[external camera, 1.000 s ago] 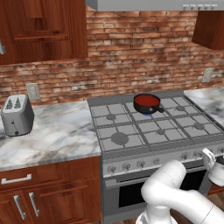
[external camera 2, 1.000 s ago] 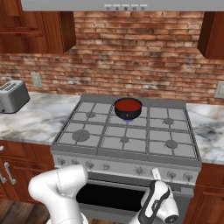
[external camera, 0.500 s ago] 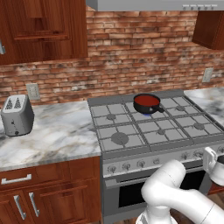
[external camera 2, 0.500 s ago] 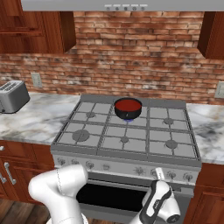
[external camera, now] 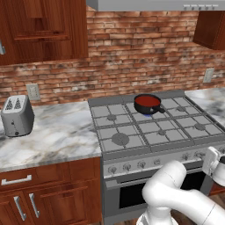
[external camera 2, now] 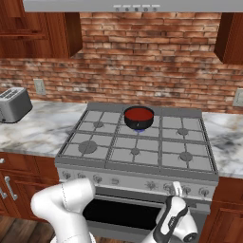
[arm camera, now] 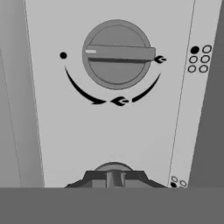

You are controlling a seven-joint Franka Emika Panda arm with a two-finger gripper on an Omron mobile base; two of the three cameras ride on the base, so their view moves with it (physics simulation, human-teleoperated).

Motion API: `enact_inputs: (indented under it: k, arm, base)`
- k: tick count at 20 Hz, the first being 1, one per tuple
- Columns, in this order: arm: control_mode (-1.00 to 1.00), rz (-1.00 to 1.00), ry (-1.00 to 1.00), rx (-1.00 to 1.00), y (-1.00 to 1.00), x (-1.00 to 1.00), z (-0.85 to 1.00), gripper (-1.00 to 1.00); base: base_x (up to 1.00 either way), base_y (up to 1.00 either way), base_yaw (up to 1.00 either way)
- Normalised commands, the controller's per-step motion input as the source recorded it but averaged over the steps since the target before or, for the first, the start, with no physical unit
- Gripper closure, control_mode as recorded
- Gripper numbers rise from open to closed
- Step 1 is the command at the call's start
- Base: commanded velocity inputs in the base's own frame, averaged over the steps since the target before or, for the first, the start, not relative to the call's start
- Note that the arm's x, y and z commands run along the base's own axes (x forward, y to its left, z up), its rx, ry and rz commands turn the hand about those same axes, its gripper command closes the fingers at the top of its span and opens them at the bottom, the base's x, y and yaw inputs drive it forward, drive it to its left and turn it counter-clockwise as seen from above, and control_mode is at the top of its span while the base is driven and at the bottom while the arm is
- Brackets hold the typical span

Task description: Wait until the marinara sauce is simmered to a deep red color and then turn off the stove.

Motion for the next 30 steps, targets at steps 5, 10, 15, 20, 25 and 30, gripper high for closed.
enact_inputs:
  k: [5, 10, 15, 20, 25, 30]
  arm:
    - [-1.00, 0.00, 0.06, 0.25, 0.00, 0.00, -0.13, 1.00]
    - [-1.00, 0.00, 0.06, 0.26, 0.00, 0.00, -0.13, 1.00]
    - [-1.00, 0.00, 0.05, 0.26, 0.00, 0.00, -0.12, 1.00]
    - [-1.00, 0.00, 0.06, 0.27, 0.00, 0.00, -0.10, 1.00]
    - [-1.00, 0.00, 0.06, 0.27, 0.00, 0.00, -0.05, 1.00]
    - [-1.00, 0.00, 0.05, 0.27, 0.00, 0.00, -0.03, 1.00]
  base:
    - [0.00, 0.00, 0.00]
    - [0.00, 0.00, 0.00]
    - [0.00, 0.00, 0.00]
    - [0.00, 0.00, 0.00]
    - [0.00, 0.00, 0.00]
    - [0.00, 0.00, 0.00]
